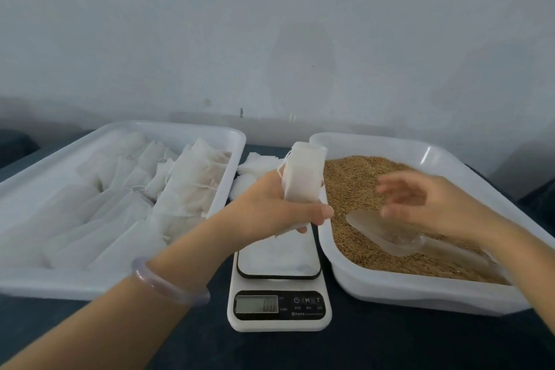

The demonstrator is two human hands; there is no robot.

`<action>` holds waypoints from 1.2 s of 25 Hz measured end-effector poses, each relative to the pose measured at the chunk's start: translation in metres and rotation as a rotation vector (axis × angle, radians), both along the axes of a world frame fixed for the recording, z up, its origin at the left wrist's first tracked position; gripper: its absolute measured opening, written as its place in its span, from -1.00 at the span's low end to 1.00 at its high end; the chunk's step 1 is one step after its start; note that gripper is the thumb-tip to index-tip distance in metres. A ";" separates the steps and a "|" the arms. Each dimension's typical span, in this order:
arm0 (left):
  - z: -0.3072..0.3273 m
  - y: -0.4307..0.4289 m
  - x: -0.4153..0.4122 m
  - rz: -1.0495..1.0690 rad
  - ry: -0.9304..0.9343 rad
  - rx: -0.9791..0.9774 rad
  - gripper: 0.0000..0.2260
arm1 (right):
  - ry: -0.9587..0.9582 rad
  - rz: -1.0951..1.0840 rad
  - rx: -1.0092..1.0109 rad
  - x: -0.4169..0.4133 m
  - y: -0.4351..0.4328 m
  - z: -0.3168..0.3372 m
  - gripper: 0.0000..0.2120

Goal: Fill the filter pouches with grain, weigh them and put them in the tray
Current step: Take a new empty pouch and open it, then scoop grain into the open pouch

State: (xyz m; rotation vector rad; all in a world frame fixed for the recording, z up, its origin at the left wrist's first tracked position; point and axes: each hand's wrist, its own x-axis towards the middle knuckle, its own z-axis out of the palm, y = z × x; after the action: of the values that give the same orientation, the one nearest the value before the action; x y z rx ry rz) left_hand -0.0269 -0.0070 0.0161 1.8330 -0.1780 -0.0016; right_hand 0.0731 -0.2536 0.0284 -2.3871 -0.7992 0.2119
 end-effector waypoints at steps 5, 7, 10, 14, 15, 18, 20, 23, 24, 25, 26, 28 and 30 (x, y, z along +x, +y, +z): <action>0.010 0.020 -0.004 -0.145 0.026 0.048 -0.80 | 0.204 0.369 0.529 -0.041 0.092 0.012 -0.70; 0.011 0.030 -0.006 -0.153 0.027 0.095 -0.82 | 0.117 0.253 0.567 -0.041 0.113 0.007 -0.84; 0.006 0.045 -0.004 0.104 0.028 0.374 -0.79 | -0.042 0.134 0.428 -0.030 0.125 -0.008 -0.71; -0.008 0.042 0.009 0.240 0.047 0.888 -0.61 | -0.186 0.090 0.131 -0.022 0.125 -0.029 -0.61; -0.009 0.039 0.010 0.241 0.039 0.962 -0.64 | -0.211 0.098 0.065 -0.022 0.125 -0.032 -0.60; -0.008 0.035 0.013 0.209 0.070 0.981 -0.73 | -0.240 0.154 -0.053 -0.020 0.128 -0.036 -0.55; -0.007 0.034 0.013 0.190 0.090 0.968 -0.75 | -0.246 0.206 -0.134 -0.019 0.129 -0.035 -0.54; -0.009 0.031 0.017 0.159 0.071 1.041 -0.73 | -0.328 0.263 -0.331 -0.017 0.134 -0.034 -0.55; -0.010 0.029 0.019 0.140 0.066 1.097 -0.71 | -0.356 0.263 -0.379 -0.017 0.137 -0.035 -0.58; -0.011 0.027 0.021 0.122 0.059 1.165 -0.70 | -0.375 0.257 -0.409 -0.017 0.141 -0.036 -0.61; -0.012 0.025 0.022 0.112 0.053 1.229 -0.69 | -0.387 0.243 -0.424 -0.019 0.143 -0.037 -0.63; -0.012 0.023 0.024 0.103 0.049 1.297 -0.68 | -0.402 0.211 -0.419 -0.021 0.147 -0.038 -0.64; -0.013 0.023 0.026 0.091 0.040 1.292 -0.66 | -0.403 0.193 -0.406 -0.022 0.146 -0.039 -0.64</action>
State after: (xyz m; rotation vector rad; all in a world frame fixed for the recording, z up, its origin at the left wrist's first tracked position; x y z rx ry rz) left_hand -0.0014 0.0160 0.0027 3.1244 -0.0509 -0.1124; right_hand 0.0516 -0.1076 -0.0101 -2.7780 -1.2779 -0.0403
